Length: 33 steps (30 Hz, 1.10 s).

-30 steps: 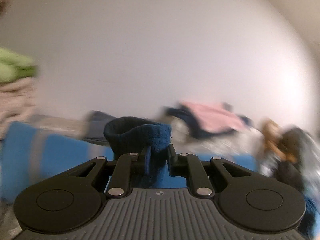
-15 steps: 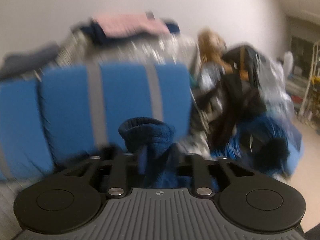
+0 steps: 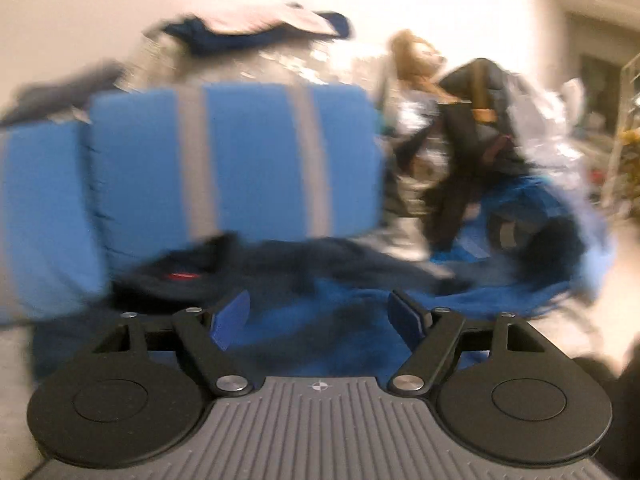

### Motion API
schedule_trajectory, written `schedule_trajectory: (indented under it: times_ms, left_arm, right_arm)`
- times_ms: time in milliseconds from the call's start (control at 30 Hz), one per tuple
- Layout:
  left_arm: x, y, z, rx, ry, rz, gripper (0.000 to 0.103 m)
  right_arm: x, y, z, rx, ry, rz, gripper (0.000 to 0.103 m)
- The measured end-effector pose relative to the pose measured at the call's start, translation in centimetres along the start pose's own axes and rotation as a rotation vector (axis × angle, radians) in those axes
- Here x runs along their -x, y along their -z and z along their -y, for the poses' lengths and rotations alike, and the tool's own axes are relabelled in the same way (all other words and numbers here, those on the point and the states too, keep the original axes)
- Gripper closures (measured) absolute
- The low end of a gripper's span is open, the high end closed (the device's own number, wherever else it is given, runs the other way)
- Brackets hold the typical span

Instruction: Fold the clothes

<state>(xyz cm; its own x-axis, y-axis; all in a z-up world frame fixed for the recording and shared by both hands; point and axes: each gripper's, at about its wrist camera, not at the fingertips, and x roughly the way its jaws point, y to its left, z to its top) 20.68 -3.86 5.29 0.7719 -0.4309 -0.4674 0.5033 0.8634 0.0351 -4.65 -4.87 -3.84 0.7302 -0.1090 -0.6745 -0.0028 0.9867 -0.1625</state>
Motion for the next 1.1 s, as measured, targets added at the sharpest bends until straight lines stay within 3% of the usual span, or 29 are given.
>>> schedule_trajectory:
  times_ms: [133,233,367,467,733,900,1000,1100]
  left_arm:
    - [1.9,2.7,-3.9,-0.055,-0.165,-0.011,0.026]
    - [3.0,3.7,-6.9,0.026,-0.233,-0.040,0.026]
    - [5.3,4.1,-10.2,0.187,-0.247,-0.048,0.026]
    - [7.4,4.3,-11.7,0.255,-0.220,-0.019,0.026]
    - [6.4,7.2,-12.7,0.269,-0.319,0.049,0.026]
    - [6.3,10.0,-13.5,0.347,-0.474,0.110,0.026]
    - [7.1,10.3,-14.6,0.423,-0.517,0.097,0.026]
    - [6.9,10.2,-15.1,0.435,-0.540,0.062,0.026]
  right_arm:
    - [-1.5,-1.9,2.0,-0.017,0.015,0.039,0.001]
    - [-2.4,-3.1,3.1,0.044,0.046,0.039,0.004]
    - [-2.1,-4.7,4.4,0.229,0.037,0.046,0.004]
    - [-3.0,-4.4,3.6,0.446,0.113,0.046,0.004]
    - [-9.2,-1.6,-1.4,0.788,0.278,0.044,0.004]
    - [-12.2,-1.2,-2.1,0.891,0.430,0.028,0.004]
    - [-12.7,-1.2,-2.9,0.930,0.376,0.008,0.004]
    - [-13.6,-0.9,-3.5,0.993,0.429,0.015,0.004]
